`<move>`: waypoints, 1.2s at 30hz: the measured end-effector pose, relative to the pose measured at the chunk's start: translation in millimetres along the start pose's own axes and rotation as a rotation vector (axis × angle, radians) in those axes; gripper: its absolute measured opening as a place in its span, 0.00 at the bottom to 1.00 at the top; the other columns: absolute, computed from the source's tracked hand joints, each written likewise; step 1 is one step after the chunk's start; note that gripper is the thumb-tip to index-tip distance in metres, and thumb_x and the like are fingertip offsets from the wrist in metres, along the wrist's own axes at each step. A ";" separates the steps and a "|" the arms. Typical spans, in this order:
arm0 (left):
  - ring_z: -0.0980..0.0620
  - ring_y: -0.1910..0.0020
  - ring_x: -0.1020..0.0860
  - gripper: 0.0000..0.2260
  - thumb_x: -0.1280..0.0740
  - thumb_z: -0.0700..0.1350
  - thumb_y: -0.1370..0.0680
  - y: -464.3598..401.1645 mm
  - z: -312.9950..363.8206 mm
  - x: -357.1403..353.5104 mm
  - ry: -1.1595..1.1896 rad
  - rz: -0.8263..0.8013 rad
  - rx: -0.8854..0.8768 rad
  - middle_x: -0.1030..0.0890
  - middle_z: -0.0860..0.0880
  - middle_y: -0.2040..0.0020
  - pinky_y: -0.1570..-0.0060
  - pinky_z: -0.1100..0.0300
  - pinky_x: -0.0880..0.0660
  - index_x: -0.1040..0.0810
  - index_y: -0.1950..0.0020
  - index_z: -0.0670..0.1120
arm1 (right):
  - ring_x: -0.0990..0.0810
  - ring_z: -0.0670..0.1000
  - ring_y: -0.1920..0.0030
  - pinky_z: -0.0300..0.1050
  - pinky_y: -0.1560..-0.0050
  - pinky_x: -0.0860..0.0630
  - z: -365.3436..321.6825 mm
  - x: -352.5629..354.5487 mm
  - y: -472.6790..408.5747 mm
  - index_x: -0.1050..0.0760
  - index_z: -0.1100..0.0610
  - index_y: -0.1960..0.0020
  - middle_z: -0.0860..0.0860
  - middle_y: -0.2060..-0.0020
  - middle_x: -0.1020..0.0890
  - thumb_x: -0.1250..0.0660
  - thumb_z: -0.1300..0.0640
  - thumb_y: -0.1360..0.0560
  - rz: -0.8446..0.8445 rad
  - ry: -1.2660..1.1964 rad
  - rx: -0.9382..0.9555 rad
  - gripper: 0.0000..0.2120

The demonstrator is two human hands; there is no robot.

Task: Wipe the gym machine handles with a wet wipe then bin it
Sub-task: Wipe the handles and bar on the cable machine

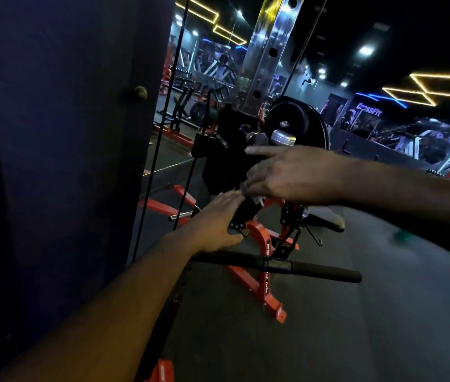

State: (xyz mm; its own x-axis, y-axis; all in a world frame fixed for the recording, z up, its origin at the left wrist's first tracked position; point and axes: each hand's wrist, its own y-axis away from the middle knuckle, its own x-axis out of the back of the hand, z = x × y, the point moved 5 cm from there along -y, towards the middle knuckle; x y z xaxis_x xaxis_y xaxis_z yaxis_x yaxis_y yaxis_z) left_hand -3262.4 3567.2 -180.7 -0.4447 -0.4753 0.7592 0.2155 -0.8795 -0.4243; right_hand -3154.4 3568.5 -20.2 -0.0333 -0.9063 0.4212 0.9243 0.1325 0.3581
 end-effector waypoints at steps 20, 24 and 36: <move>0.52 0.23 0.39 0.31 0.28 0.44 0.24 2.4 -2.1 -13.1 0.098 0.276 0.004 0.32 0.45 0.24 0.22 0.55 0.41 0.34 0.23 0.41 | 0.22 0.58 0.34 0.60 0.22 0.44 -16.4 -30.4 7.8 0.20 0.62 0.39 0.58 0.40 0.17 0.36 0.62 0.21 0.484 -0.111 0.001 0.13; 0.51 0.30 0.33 0.21 0.27 0.39 0.26 2.3 6.3 -11.2 0.075 0.399 -0.103 0.23 0.43 0.35 0.26 0.61 0.40 0.25 0.33 0.39 | 0.23 0.65 0.36 0.68 0.33 0.31 -40.2 -67.2 -13.7 0.24 0.65 0.34 0.63 0.38 0.21 0.46 0.55 0.20 0.271 -0.420 -0.155 0.22; 0.44 0.31 0.26 0.28 0.26 0.39 0.29 -5.3 -25.9 23.0 -0.002 0.087 -0.345 0.24 0.43 0.30 0.32 0.47 0.26 0.25 0.29 0.44 | 0.18 0.57 0.43 0.62 0.24 0.42 -55.4 -20.8 -15.8 0.19 0.58 0.49 0.56 0.51 0.18 0.47 0.62 0.21 0.298 -0.189 -0.165 0.16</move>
State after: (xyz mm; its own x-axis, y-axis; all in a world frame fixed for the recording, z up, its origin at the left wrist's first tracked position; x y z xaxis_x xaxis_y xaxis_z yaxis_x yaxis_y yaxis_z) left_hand -3296.2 3561.6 -173.8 -0.4358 -0.5486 0.7135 -0.0534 -0.7756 -0.6290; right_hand -3147.2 3563.0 -80.8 0.1905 -0.7462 0.6379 0.9522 0.2985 0.0649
